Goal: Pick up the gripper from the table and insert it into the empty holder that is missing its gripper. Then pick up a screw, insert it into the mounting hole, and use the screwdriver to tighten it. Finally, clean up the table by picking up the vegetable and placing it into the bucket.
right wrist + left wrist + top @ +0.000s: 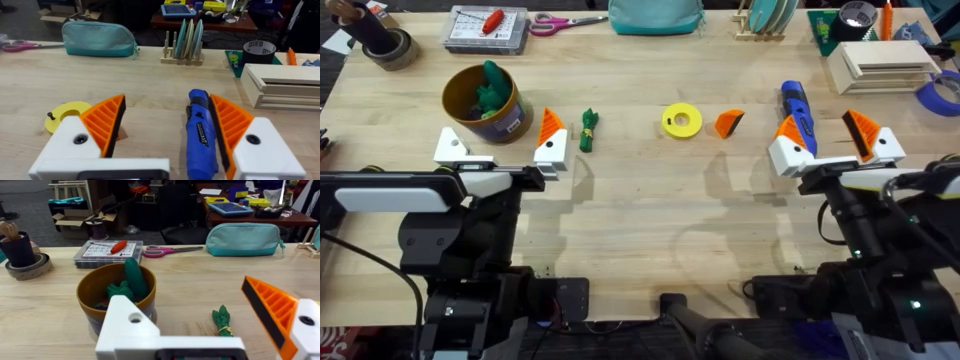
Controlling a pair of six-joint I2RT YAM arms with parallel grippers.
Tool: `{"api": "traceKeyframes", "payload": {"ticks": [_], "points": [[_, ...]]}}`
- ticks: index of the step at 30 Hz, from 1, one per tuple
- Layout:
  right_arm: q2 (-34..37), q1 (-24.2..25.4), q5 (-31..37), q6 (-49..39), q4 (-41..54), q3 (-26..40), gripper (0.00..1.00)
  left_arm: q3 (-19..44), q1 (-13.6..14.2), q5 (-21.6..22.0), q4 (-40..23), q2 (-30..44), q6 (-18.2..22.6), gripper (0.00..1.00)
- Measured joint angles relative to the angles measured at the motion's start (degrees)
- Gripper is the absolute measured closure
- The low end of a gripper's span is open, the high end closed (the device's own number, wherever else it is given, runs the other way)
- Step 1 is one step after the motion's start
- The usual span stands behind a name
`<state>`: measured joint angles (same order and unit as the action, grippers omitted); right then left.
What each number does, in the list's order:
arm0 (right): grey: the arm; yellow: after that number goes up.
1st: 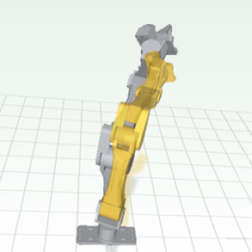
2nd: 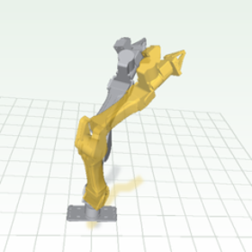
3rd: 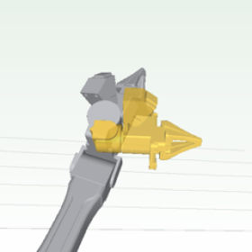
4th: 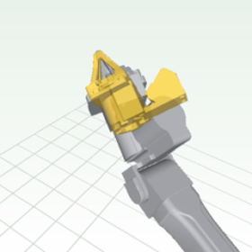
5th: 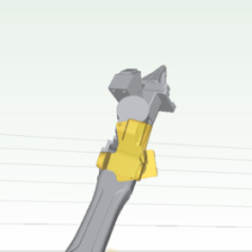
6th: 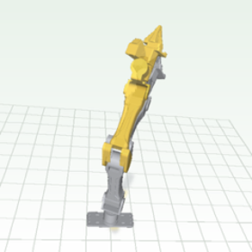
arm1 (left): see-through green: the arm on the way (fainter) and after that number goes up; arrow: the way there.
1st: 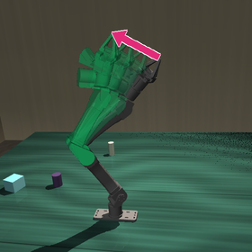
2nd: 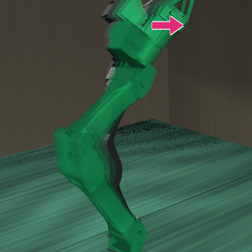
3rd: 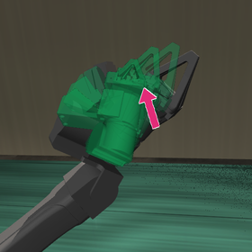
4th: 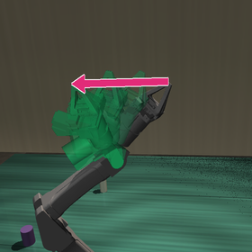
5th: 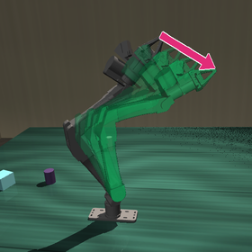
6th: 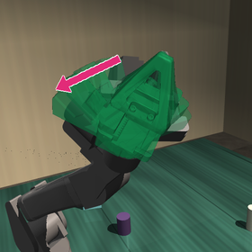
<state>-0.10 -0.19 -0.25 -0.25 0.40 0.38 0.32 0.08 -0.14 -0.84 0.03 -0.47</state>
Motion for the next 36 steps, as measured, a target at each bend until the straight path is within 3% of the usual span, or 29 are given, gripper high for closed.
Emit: {"api": "traceKeyframes", "payload": {"ticks": [16, 21, 25, 30, 31, 35, 36], "points": [[0.04, 0.0, 0.22, -0.7, -2.45, -0.02, 0.004, 0.04, 0.0, 0.0, 0.09, -0.02, 0.0, 0.016], [0.1, 0.0, 0.22, -1.23, -6.32, 0.72, 0.004, 2.6, 0.0, -0.39, -4.59, 0.0, -0.25, 0.015], [0.11, 0.0, 0.22, -1.31, -3.81, 5.93, 0.004, 9.94, 0.0, -0.5, -9.39, 0.04, -0.44, 0.015], [0.77, 0.0, 0.2, -1.34, 3.16, 18.54, 0.004, 21.29, 0.0, -0.52, -14.9, 3.34, -0.5, 0.016], [3.45, 0.0, 0.2, -1.49, 6.25, 27.1, 0.004, 36.72, 0.0, -0.66, -25.27, 16.46, -0.52, 0.015], [3.46, 0.0, 0.2, -1.49, 6.39, 27.09, 0.004, 37.2, 0.0, -0.66, -25.67, 16.93, -0.5, 0.015], [3.58, 0.0, 0.2, -1.49, 10.09, 27.42, 0.004, 39.24, 0.0, -0.66, -27.28, 18.95, -0.5, 0.015]]}}
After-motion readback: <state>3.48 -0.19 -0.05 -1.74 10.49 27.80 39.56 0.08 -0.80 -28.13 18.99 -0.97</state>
